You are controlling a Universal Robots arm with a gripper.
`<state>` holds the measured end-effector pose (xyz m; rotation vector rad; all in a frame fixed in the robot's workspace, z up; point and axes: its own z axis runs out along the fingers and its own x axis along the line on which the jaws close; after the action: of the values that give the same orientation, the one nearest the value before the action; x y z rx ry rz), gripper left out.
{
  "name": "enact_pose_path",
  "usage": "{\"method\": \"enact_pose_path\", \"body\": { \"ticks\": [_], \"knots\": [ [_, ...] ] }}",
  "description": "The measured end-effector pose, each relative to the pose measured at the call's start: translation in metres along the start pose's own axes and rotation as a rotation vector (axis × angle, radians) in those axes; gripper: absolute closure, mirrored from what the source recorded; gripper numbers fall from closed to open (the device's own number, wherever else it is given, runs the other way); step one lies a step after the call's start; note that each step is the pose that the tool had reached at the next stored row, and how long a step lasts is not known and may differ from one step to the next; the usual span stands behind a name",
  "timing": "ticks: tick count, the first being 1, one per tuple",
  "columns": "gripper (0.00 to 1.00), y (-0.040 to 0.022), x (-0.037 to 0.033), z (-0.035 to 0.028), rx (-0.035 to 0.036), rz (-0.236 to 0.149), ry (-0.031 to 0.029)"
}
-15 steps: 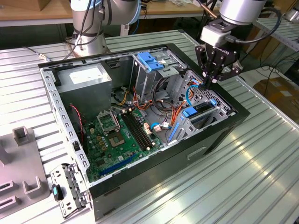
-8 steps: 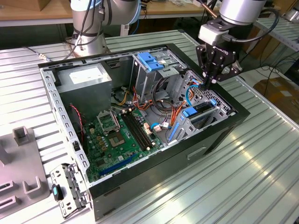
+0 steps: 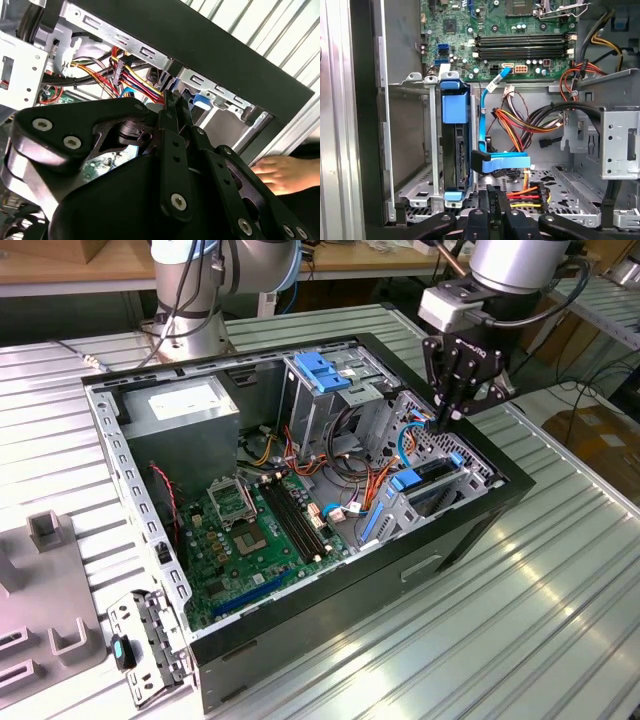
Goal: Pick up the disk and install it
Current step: 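Insert the first disk wire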
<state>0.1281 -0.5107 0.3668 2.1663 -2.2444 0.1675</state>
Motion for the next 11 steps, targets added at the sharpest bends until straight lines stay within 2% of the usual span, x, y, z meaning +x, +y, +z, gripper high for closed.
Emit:
{"method": "enact_pose_path", "body": {
  "ticks": [7, 11],
  "knots": [
    [0.82, 0.0, 0.0, 0.0001, -0.0084, 0.096, 0.0066],
    [0.82, 0.0, 0.0, 0.0001, -0.0092, 0.106, 0.0074]
  ]
}}
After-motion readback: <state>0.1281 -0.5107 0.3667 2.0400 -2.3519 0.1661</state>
